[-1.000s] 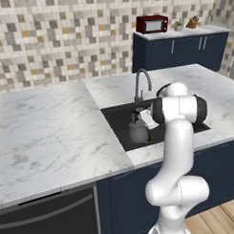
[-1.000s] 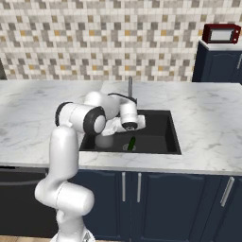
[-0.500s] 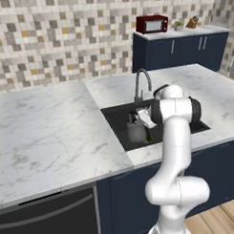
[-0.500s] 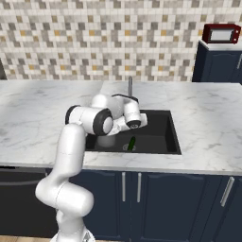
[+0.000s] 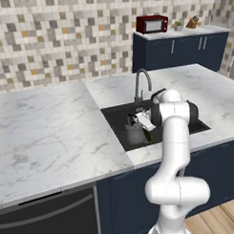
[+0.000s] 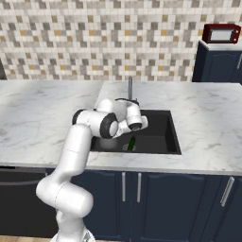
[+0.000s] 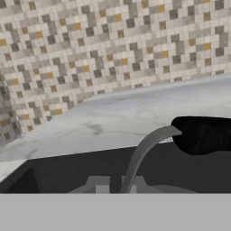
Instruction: Open the cabinet, pick the kettle from the cabinet, and place it in the sink.
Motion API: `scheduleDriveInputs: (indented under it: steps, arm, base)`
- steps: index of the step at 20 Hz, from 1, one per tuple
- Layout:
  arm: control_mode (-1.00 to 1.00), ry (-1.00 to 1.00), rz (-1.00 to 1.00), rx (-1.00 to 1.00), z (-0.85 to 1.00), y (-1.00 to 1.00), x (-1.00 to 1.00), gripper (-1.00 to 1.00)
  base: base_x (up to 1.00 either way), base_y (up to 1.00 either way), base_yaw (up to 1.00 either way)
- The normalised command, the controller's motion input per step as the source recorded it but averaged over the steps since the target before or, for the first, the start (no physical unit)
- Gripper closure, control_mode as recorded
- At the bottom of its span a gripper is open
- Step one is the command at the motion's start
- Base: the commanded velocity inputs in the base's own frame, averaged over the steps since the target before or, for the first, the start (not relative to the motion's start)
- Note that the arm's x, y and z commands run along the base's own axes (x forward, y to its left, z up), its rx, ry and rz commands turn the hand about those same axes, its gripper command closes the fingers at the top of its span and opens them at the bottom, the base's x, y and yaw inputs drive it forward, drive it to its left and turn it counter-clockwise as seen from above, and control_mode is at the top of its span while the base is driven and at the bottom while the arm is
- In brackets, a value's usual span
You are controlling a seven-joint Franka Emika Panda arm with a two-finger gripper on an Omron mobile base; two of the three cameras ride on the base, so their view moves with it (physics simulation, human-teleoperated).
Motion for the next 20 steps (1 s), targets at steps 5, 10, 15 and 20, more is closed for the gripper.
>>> scheduleDriveInputs:
  steps: [5,10,15,20]
  arm:
    - [-1.00,-0.06,0.00,0.00,-0.14,0.00,0.29,1.00]
    - [-1.00,-0.07,0.00,0.00,-0.20,0.01,0.22,1.00]
    - [-1.00,-0.04,0.00,0.00,-0.25,0.02,0.20,1.00]
    - [-1.00,0.00,0.00,0.00,-0.25,0.01,0.15,1.00]
  base:
    - [0.00,0.00,0.00]
    - [0.00,0.00,0.00]
    - [0.00,0.00,0.00]
    - [0.00,0.00,0.00]
